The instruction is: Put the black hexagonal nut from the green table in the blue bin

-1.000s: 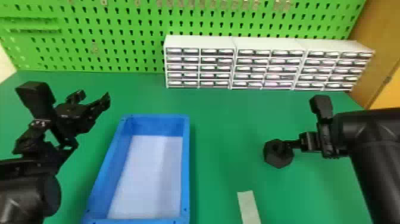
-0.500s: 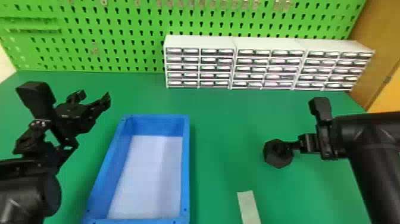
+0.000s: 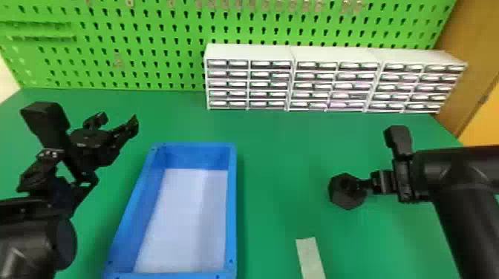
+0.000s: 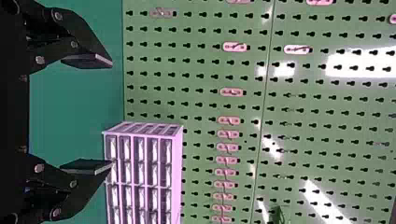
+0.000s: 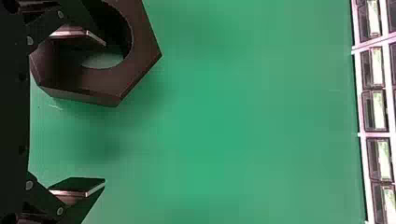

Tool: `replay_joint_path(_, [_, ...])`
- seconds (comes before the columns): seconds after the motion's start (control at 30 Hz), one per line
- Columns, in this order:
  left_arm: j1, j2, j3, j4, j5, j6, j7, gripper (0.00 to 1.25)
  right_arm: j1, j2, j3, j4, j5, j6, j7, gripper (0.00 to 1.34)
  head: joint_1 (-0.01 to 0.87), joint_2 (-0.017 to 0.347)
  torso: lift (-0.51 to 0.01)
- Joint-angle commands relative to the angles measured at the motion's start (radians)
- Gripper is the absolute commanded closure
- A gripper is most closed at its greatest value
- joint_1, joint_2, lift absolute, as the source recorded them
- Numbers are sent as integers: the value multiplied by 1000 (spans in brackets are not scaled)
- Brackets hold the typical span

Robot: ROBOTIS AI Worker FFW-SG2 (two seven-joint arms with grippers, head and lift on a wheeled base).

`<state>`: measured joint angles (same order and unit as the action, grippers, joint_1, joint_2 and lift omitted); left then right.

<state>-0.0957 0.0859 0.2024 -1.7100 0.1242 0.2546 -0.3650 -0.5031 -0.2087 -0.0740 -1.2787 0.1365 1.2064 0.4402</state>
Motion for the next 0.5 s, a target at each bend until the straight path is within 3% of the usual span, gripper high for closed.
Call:
replay_joint_path(0.0, [1,0,0,0,0,0,0,486,0,0,0,10,2,-8,0,246,691,9,-97])
replay_joint_path(0.47, [1,0,-3,0,0,0,0,486,3,0,8,35,8,-25,0,246,691,9,-97])
